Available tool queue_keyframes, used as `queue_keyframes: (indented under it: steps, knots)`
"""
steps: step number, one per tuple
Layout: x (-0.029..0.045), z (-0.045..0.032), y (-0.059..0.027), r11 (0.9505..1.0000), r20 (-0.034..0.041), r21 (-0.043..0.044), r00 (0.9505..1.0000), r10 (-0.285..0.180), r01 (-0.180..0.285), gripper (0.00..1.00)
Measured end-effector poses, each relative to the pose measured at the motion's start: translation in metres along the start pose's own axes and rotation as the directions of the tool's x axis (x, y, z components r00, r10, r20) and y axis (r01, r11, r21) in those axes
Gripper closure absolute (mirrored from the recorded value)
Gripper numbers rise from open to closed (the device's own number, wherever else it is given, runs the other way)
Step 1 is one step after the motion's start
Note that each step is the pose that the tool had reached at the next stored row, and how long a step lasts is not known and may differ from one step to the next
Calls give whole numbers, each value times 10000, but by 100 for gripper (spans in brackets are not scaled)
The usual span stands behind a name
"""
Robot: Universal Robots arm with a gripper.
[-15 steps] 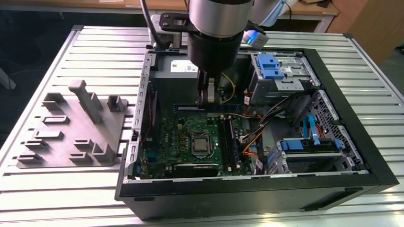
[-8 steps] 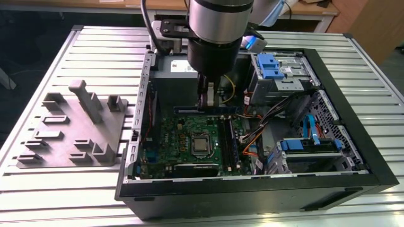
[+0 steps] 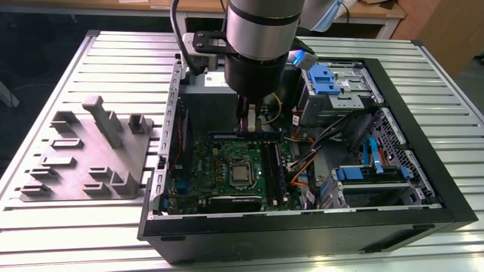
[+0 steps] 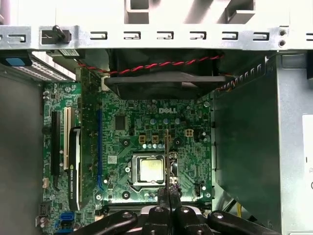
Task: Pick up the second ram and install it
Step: 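Pick up the second ram and move it above second insertion slot, then insert the second ram into the second slot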
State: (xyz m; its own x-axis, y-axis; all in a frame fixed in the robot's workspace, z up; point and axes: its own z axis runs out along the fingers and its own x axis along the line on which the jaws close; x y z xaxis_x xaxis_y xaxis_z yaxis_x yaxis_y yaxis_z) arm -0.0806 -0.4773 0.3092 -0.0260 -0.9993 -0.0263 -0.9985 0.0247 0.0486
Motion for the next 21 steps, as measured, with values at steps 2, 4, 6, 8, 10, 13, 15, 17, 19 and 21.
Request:
queue_keyframes:
  steps: [2, 4, 6, 8, 10, 13, 15, 17, 19, 21]
  knots:
    - [0, 2, 0, 10000, 1, 0, 10000, 0, 0, 89]
    - [0, 3, 0, 10000, 1, 0, 10000, 0, 0, 89]
    - [0, 4, 0, 10000, 1, 0, 10000, 0, 0, 89]
    - [0, 3, 0, 10000, 1, 0, 10000, 1, -1, 89]
    - [0, 4, 0, 10000, 1, 0, 10000, 0, 0, 89]
    - [0, 4, 0, 10000, 1, 0, 10000, 0, 0, 89]
    - [0, 5, 0, 10000, 4, 2, 10000, 65, -65, 89]
    - [0, 7, 0, 9993, 22, 10, 9993, 382, -382, 89]
    - [0, 9, -1, 9973, 38, 18, 9973, 740, -740, 89]
    - [0, 12, -1, 9938, 58, 27, 9938, 1114, -1114, 89]
